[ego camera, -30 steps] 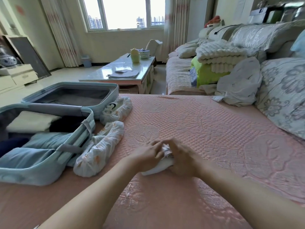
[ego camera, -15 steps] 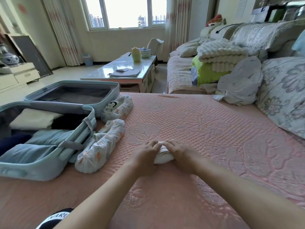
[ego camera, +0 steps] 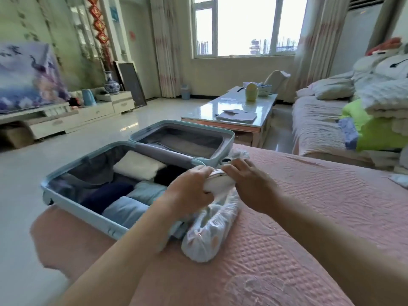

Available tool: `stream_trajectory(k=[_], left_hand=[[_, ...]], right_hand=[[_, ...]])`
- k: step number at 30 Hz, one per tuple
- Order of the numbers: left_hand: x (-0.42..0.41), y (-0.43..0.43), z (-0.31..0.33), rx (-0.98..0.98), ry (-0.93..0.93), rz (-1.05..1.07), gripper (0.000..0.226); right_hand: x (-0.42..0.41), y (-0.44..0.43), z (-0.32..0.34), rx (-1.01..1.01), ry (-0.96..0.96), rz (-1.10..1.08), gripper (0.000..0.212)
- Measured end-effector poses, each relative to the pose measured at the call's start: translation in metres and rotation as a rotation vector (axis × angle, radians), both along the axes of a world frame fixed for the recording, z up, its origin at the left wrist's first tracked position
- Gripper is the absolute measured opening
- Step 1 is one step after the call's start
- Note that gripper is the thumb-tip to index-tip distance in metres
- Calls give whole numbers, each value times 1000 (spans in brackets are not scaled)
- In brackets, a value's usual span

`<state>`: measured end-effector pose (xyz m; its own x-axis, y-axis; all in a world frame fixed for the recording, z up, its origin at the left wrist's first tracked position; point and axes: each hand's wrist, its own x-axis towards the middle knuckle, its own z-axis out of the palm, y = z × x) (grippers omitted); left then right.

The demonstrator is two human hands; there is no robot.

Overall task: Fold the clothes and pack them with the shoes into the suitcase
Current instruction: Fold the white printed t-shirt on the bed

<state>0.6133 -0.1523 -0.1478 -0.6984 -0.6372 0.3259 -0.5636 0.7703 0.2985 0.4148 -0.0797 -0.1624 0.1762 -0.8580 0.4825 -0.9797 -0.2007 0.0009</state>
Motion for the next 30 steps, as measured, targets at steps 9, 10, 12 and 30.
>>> stream_trajectory(k=[9,10,12,30], left_hand=[[170,-136,18,23,32,406,57],[188,-149,16,48,45,449,53],[222,-174,9,108,82,525,48],[316,-271,-45,557,-271,673,17]], right_hand=[[162,-204,33,31,63,273,65],[181,-223,33,50,69,290,66],[216,-262,28,93,72,332,64],[329,-355,-70,409,-548,303,58]])
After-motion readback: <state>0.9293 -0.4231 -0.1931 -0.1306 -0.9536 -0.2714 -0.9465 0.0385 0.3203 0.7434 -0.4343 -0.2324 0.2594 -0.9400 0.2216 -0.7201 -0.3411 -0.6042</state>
